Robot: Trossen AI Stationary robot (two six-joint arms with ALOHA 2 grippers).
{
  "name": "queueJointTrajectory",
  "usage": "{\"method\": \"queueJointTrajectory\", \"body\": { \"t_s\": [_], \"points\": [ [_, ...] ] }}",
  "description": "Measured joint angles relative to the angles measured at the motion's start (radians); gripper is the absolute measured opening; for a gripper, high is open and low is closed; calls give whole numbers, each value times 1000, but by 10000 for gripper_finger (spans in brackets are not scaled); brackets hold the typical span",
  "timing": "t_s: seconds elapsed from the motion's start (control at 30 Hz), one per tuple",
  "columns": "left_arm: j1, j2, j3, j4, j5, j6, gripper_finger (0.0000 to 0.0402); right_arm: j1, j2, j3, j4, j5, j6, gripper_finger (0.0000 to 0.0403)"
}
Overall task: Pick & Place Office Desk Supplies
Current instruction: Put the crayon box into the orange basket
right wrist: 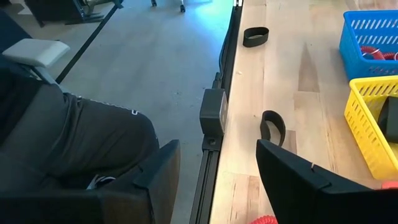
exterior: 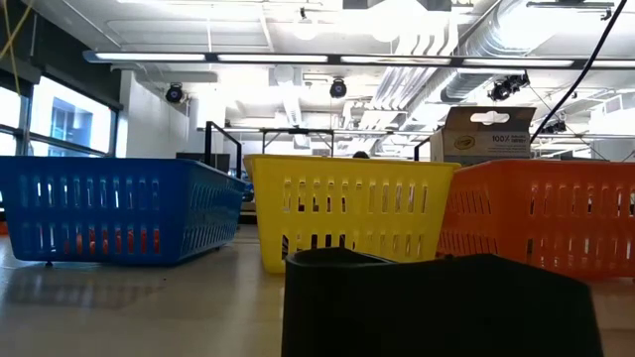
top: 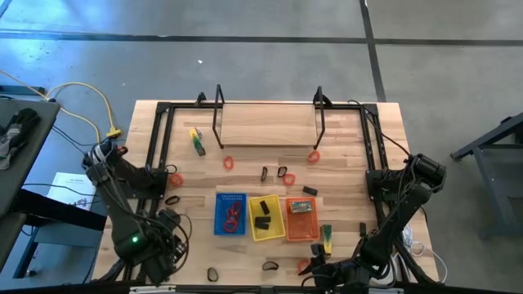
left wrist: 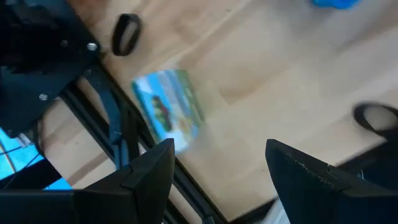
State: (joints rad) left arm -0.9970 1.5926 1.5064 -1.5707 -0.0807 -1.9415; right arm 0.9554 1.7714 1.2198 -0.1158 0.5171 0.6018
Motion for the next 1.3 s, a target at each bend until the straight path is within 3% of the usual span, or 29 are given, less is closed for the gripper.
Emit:
{"method": "queueJointTrajectory", "body": {
  "t_s": [0.5, 1.0, 1.17, 1.3],
  "points": [
    [8, -160, -260, 130, -3, -117, 241, -2, 0, 0, -1, -3, -49, 199],
    [26, -173, -301, 150, 2, -136, 241, -2, 0, 0, -1, -22, -21, 199],
    [22, -173, -301, 216, 83, -155, 241, -2, 0, 0, -1, -22, 0, 199],
    [3, -173, -301, 258, 90, -197, 241, -2, 0, 0, -1, -22, 0, 199]
  ]
}}
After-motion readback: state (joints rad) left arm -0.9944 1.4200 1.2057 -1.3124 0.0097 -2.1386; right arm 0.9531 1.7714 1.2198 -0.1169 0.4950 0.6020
